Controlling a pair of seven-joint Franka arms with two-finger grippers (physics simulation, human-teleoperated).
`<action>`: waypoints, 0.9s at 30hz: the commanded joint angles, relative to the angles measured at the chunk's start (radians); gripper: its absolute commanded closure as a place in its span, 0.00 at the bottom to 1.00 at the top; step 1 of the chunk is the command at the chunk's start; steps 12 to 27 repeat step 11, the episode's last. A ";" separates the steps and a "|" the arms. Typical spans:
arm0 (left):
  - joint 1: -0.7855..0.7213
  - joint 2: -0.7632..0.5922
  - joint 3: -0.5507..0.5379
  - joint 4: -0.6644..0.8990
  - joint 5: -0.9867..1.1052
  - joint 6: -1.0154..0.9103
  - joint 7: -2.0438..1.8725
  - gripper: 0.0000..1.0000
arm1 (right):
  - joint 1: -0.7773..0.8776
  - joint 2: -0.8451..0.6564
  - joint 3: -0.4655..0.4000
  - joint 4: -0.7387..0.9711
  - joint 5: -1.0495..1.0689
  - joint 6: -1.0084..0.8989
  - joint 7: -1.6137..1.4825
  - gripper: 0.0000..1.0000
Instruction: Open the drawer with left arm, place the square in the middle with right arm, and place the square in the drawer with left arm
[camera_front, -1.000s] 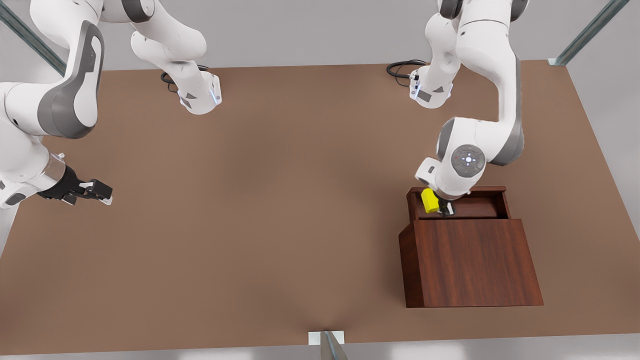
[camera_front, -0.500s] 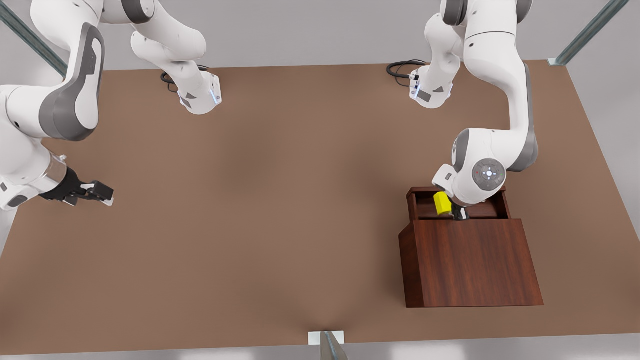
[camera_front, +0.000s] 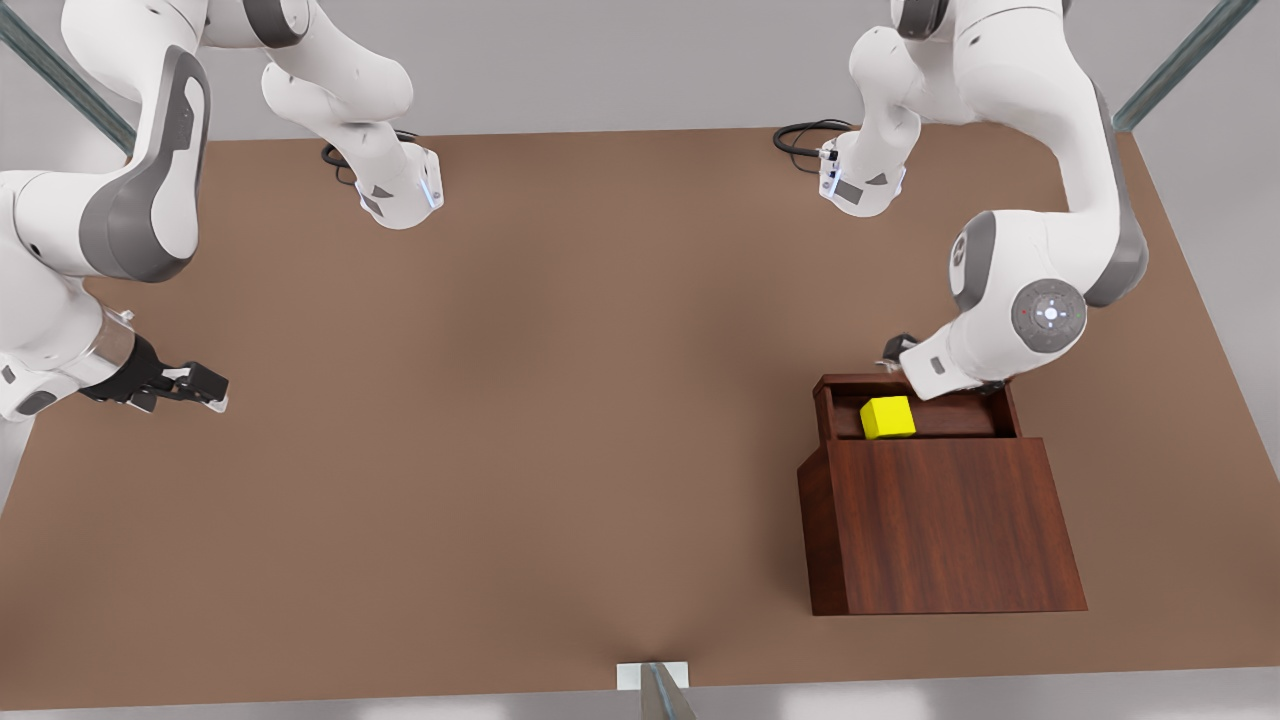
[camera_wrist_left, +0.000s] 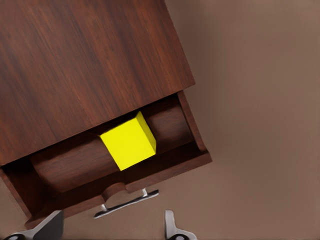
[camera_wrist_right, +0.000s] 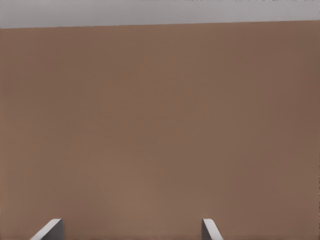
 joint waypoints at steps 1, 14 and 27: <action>0.001 0.002 0.007 0.022 -0.048 0.000 -0.044 0.00 | 0.000 0.000 0.000 0.000 0.000 0.000 0.000 0.00; 0.527 -0.104 -0.611 0.123 0.216 0.005 -0.353 0.00 | 0.000 0.000 0.000 0.000 0.002 0.001 0.000 0.00; 0.527 -0.104 -0.611 0.123 0.216 0.005 -0.353 0.00 | 0.000 0.000 0.000 0.000 0.002 0.001 0.000 0.00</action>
